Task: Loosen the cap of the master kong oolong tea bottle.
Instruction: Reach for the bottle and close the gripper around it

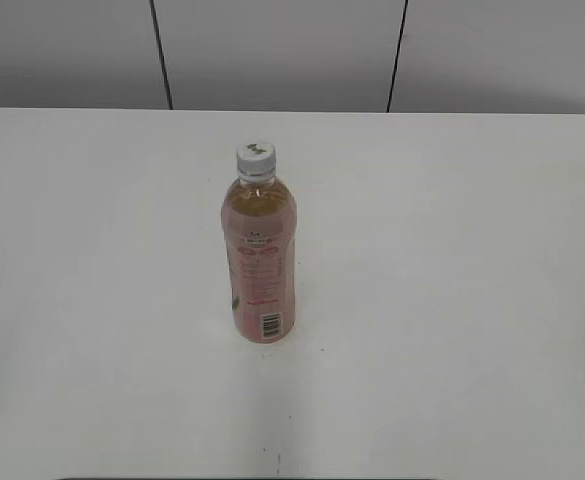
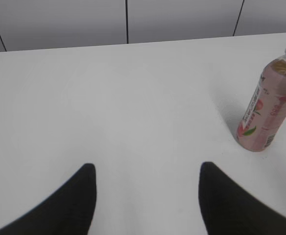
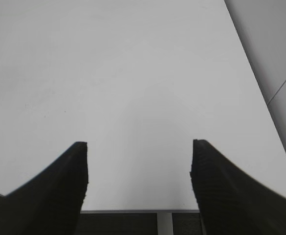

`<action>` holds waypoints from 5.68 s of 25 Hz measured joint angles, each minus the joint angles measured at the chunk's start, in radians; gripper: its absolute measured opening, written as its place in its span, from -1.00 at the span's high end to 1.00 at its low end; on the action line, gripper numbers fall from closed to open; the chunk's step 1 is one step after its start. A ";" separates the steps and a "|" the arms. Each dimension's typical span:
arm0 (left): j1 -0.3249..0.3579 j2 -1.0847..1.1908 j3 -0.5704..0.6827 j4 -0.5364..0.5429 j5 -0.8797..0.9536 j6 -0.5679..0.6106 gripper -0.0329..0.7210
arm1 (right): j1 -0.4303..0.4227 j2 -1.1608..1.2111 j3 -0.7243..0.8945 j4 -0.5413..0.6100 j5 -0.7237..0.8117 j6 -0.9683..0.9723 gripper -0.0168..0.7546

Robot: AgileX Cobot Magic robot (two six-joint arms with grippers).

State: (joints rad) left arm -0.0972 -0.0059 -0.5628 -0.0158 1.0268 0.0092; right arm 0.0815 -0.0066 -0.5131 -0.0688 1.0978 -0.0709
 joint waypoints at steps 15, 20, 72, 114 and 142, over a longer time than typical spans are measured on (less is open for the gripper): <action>0.000 0.000 0.000 0.001 0.000 0.000 -0.16 | 0.000 0.000 0.000 0.000 0.000 0.000 -0.34; 0.000 0.000 0.000 0.001 0.000 0.000 -0.16 | 0.000 0.000 0.000 0.000 0.000 0.000 -0.34; -0.129 1.331 0.349 0.206 -1.870 -0.165 -0.03 | 0.000 0.000 0.000 0.000 0.000 0.000 -0.34; -0.130 1.871 0.245 0.779 -2.236 -0.207 -0.53 | 0.000 0.000 0.000 0.001 0.000 0.001 -0.34; -0.252 1.911 0.046 0.802 -2.238 -0.248 -0.53 | 0.000 0.000 0.000 0.006 0.000 0.003 -0.34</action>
State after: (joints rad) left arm -0.3488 1.9055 -0.5168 0.7865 -1.2113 -0.2391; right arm 0.0815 -0.0066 -0.5131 -0.0628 1.0978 -0.0677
